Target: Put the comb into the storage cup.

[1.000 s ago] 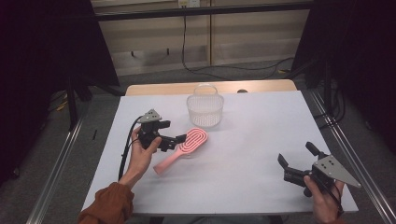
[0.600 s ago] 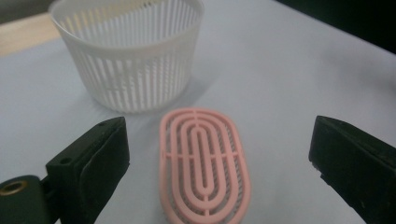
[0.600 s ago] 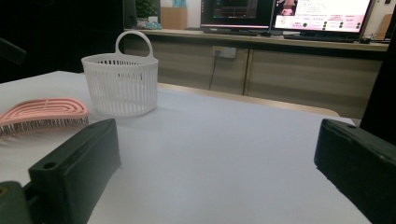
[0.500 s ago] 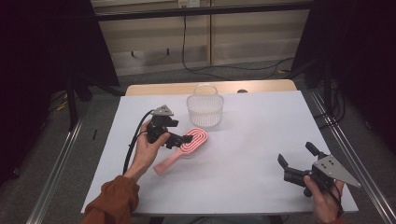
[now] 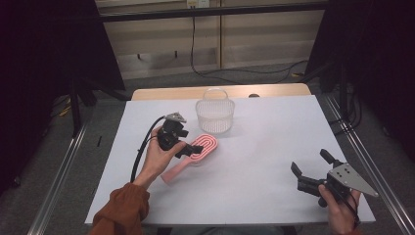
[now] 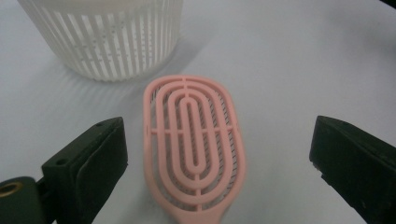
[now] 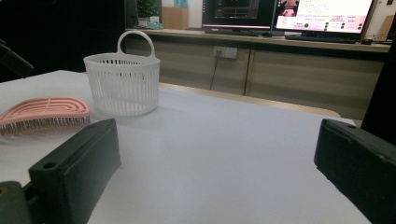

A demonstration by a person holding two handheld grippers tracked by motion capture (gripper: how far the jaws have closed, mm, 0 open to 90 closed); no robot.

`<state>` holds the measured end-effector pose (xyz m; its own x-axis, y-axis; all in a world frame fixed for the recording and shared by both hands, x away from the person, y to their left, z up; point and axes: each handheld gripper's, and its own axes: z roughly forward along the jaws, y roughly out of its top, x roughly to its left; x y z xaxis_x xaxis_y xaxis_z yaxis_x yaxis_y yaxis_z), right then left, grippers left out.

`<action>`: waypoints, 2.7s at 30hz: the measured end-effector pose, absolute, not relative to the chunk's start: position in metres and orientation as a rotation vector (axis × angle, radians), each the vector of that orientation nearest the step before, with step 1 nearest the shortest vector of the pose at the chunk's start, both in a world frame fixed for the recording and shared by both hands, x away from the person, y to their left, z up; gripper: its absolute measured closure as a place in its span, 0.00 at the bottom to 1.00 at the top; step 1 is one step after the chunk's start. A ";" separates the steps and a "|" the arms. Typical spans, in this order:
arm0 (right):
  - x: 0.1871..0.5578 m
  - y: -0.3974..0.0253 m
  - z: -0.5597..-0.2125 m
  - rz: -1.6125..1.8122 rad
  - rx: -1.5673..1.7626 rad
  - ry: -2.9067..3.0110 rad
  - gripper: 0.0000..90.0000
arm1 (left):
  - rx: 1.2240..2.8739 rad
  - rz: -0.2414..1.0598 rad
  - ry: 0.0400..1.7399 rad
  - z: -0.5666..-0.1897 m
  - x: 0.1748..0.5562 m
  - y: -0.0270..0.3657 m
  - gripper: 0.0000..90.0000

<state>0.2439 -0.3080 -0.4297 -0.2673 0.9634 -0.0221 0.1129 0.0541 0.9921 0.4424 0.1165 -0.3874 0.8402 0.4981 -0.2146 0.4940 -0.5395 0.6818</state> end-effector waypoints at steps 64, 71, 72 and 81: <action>0.246 -0.307 -0.431 1.314 1.129 1.545 0.00 | 2.583 -0.042 0.750 -0.429 0.464 0.070 0.20; 0.245 -0.307 -0.431 1.317 1.124 1.548 0.00 | 2.591 -0.018 0.754 -0.432 0.464 0.067 0.15; 0.245 -0.307 -0.431 1.319 1.122 1.550 0.00 | 2.589 -0.025 0.752 -0.432 0.464 0.067 0.17; 0.245 -0.307 -0.432 1.319 1.120 1.553 0.00 | 2.598 -0.005 0.755 -0.432 0.463 0.066 0.20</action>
